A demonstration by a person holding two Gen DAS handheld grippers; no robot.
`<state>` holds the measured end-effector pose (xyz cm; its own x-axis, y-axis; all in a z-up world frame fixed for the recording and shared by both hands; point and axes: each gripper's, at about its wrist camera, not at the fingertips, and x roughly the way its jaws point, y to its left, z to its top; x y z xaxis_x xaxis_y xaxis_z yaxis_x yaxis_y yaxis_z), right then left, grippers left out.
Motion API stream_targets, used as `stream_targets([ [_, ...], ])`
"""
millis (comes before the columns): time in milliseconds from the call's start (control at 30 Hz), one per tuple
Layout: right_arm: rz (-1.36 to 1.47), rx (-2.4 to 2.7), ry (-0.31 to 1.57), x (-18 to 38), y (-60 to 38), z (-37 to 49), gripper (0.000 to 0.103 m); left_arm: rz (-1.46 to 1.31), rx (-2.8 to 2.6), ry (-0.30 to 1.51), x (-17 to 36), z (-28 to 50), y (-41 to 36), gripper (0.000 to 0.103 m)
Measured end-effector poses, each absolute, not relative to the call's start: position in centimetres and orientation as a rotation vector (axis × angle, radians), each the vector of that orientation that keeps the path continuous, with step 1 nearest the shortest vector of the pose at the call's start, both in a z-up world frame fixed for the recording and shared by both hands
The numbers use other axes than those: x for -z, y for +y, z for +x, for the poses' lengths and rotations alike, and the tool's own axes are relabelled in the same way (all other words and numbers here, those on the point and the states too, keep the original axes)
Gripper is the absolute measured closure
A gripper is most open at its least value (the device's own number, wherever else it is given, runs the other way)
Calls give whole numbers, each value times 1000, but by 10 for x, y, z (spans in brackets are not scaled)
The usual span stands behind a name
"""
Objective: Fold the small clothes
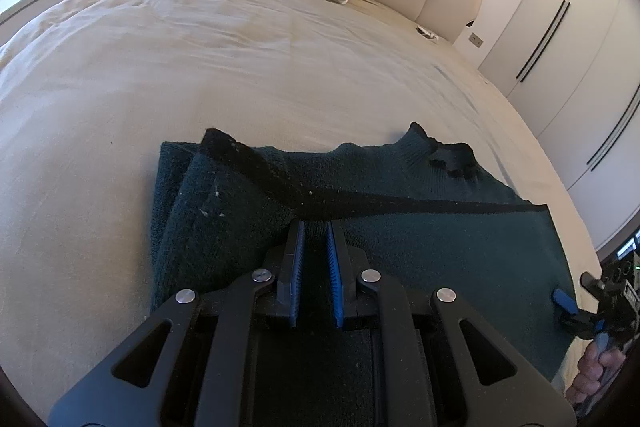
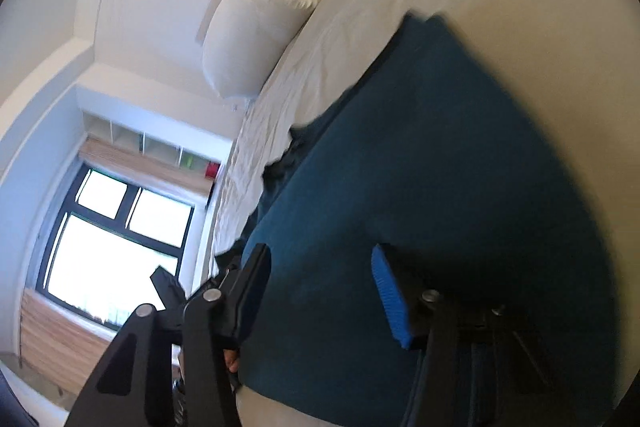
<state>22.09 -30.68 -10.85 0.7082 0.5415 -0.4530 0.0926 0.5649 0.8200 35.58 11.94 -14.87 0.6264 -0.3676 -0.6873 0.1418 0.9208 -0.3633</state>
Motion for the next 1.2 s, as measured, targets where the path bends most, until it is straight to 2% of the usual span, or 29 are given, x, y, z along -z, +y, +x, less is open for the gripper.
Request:
stream_targets([
  [67, 930, -231, 744, 99, -317, 216, 45, -293, 298, 850, 148, 356, 120, 90],
  [167, 844, -190, 702, 72, -322, 198, 32, -295, 290, 875, 142, 354, 120, 90],
  [233, 787, -199, 677, 59, -321, 184, 28, -270, 258, 880, 133, 344, 120, 90],
  [333, 719, -230, 657, 44, -308, 176, 23, -269, 207, 852, 116, 315, 132, 80],
  [367, 705, -236, 655, 42, -313, 170, 21, -289, 201, 837, 110, 304, 140, 64],
  [400, 682, -245, 650, 38, -306, 169, 21, -315, 189, 821, 105, 290, 149, 34],
  [467, 633, -259, 646, 31, -293, 162, 19, -362, 140, 764, 96, 262, 171, 13],
  [533, 579, -282, 631, 22, -279, 157, 17, -387, 125, 760, 94, 244, 185, 12],
  [667, 528, -335, 599, 10, -260, 150, 4, -489, 164, 868, 116, 227, 209, 12],
  [767, 555, -372, 605, 6, -253, 150, 0, -568, 242, 965, 135, 227, 214, 24],
  [867, 603, -419, 638, 6, -248, 157, 0, -590, 306, 1037, 145, 233, 204, 36],
  [967, 600, -466, 674, 5, -239, 166, 1, -593, 318, 1091, 150, 241, 201, 37],
  [1133, 654, -576, 748, 16, -220, 195, 12, -621, 357, 1158, 155, 252, 202, 38],
  [1200, 664, -609, 771, 19, -211, 205, 17, -635, 388, 1188, 157, 258, 201, 46],
])
